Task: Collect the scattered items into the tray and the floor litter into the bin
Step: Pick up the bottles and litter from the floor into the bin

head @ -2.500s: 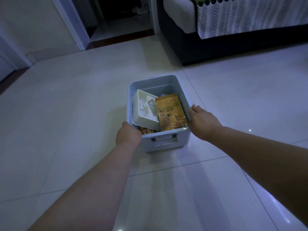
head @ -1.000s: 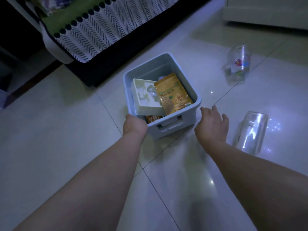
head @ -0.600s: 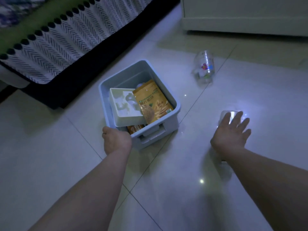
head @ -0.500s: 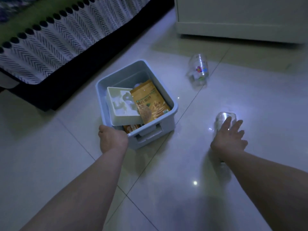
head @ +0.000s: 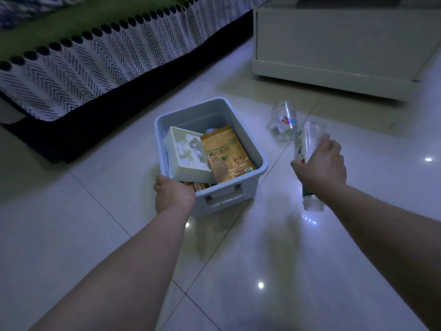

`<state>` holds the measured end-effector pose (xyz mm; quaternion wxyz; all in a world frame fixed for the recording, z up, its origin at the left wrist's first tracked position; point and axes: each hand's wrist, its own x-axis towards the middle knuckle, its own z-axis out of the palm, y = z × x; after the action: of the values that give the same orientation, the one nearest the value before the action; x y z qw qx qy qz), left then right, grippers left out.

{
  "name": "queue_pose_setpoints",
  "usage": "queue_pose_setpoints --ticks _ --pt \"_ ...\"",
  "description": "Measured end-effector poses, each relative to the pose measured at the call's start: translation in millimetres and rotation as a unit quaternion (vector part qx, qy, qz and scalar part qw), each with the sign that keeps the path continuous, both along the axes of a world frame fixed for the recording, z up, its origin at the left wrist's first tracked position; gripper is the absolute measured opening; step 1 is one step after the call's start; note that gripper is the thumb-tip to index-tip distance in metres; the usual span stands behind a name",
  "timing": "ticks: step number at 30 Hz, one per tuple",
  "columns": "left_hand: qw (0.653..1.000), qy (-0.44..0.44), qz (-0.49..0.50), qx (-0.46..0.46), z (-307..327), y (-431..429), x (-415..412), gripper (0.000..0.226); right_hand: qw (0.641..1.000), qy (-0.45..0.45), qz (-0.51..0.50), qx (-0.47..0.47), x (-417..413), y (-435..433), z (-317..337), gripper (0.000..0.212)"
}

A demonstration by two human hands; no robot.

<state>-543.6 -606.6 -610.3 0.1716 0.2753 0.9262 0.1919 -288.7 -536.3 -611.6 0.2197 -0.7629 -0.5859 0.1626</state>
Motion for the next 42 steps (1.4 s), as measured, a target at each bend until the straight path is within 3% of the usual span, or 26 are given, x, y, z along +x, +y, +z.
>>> queue_pose_setpoints --ticks 7,10,16,23,28,33,38,42 --pt "0.999 -0.032 -0.033 0.013 1.1 -1.9 -11.8 0.056 0.991 0.113 0.053 0.054 -63.1 15.1 60.8 0.08" --pt "0.998 -0.041 -0.046 0.02 -1.1 -4.7 -15.4 0.054 0.975 0.19 0.114 0.014 -98.1 19.5 61.4 0.071" --pt "0.994 -0.091 -0.057 0.026 -2.8 -12.7 -22.3 0.044 0.95 0.258 0.175 -0.011 -131.9 19.7 33.1 0.061" --pt "0.985 -0.153 0.001 0.079 -17.7 -5.7 -35.9 0.029 0.977 0.142 0.152 0.04 -133.9 17.7 6.2 0.04" --pt "0.978 -0.157 0.04 0.128 -18.2 1.1 -54.6 0.026 0.986 0.073 0.149 0.027 -170.8 20.8 -1.4 0.043" --pt "0.978 -0.14 0.06 0.14 -20.4 5.9 -87.9 0.027 0.975 0.009 0.223 0.009 -230.8 20.3 -4.0 0.044" --pt "0.96 -0.182 0.133 0.166 -16.4 4.6 -100.6 0.028 0.975 -0.052 0.212 -0.052 -249.4 19.3 5.7 0.052" --pt "0.942 -0.187 0.2 0.193 -21.5 24.6 -113.0 0.025 0.972 -0.086 0.22 -0.017 -252.9 45.6 8.6 0.049"
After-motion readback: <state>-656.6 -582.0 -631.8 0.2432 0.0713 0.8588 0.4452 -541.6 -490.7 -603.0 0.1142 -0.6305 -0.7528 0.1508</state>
